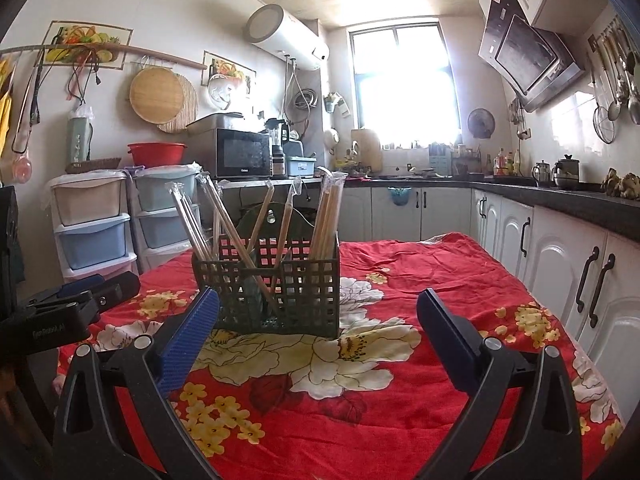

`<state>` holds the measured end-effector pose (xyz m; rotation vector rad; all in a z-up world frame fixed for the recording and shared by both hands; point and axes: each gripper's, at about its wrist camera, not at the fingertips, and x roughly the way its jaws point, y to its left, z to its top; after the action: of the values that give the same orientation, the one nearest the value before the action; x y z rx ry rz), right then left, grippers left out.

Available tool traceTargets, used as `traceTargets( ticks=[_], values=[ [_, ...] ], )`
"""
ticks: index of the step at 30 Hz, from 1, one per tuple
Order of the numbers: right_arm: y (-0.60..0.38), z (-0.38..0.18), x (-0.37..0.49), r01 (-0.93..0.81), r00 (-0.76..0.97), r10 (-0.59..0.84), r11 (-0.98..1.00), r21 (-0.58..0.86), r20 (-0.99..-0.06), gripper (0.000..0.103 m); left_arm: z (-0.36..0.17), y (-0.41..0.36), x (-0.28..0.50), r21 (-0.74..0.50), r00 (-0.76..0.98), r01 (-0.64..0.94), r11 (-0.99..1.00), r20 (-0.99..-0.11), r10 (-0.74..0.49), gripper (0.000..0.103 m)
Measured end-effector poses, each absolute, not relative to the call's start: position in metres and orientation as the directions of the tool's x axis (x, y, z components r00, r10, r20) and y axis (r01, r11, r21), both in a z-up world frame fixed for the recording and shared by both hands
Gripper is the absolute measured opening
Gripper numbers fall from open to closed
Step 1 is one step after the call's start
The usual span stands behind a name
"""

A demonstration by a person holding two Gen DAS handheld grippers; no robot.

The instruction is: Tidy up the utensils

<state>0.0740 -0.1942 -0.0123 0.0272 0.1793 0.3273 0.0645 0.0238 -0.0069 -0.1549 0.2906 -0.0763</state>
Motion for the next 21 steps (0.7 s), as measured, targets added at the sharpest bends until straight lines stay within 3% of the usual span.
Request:
traceTargets(
  ticks=[21],
  values=[
    [-0.1943,-0.0122,0.0731,-0.312,0.932,0.318,0.948,0.060,-0.171,0.097,-0.0042,0.0220,0.0632,-0.169,0.959,0.053,0.984,-0.267,-0.098,0.092]
  ],
)
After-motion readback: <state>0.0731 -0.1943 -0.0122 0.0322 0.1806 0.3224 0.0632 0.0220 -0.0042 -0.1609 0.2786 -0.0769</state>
